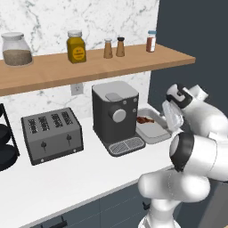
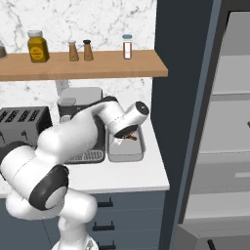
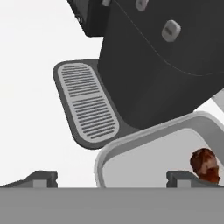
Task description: Place one cucumber and one chicken drumstick in each tupperware on the nearby counter, to pack two identical lunches.
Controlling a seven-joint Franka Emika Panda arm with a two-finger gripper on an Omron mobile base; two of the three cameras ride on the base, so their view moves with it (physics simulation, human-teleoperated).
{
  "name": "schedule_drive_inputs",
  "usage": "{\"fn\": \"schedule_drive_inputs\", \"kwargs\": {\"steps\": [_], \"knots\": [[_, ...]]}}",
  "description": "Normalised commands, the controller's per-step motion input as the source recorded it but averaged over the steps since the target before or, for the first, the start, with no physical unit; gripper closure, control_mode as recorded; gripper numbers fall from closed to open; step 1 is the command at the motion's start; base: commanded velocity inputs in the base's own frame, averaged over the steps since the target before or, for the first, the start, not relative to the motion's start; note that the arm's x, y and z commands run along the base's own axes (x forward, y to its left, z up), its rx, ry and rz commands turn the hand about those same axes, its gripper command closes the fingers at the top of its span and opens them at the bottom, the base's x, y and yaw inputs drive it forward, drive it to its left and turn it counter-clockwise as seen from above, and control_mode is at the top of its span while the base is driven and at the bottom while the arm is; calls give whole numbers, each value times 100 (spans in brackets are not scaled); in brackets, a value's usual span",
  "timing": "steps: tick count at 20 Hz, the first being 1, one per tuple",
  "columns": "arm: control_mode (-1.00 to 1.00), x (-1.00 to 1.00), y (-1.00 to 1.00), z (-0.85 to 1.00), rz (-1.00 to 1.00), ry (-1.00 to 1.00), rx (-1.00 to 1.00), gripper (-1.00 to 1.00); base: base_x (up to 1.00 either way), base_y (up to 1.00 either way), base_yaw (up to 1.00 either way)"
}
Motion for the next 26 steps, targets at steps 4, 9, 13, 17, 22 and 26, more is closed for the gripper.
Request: {"fn": "schedule_drive_inputs", "kwargs": {"steps": [4,9,13,17,22,26], "knots": [[-100,-100,18,77,-9,-1,-2,-100,0,0,0],[-100,-87,9,75,-29,14,0,-100,0,0,0],[-100,-83,0,48,-35,20,2,-100,0,0,0],[-100,-48,0,64,-45,31,2,-100,0,0,0],[-100,-4,2,54,-66,42,1,-100,0,0,0],[-100,-1,2,2,-74,30,8,-100,0,0,0]]}}
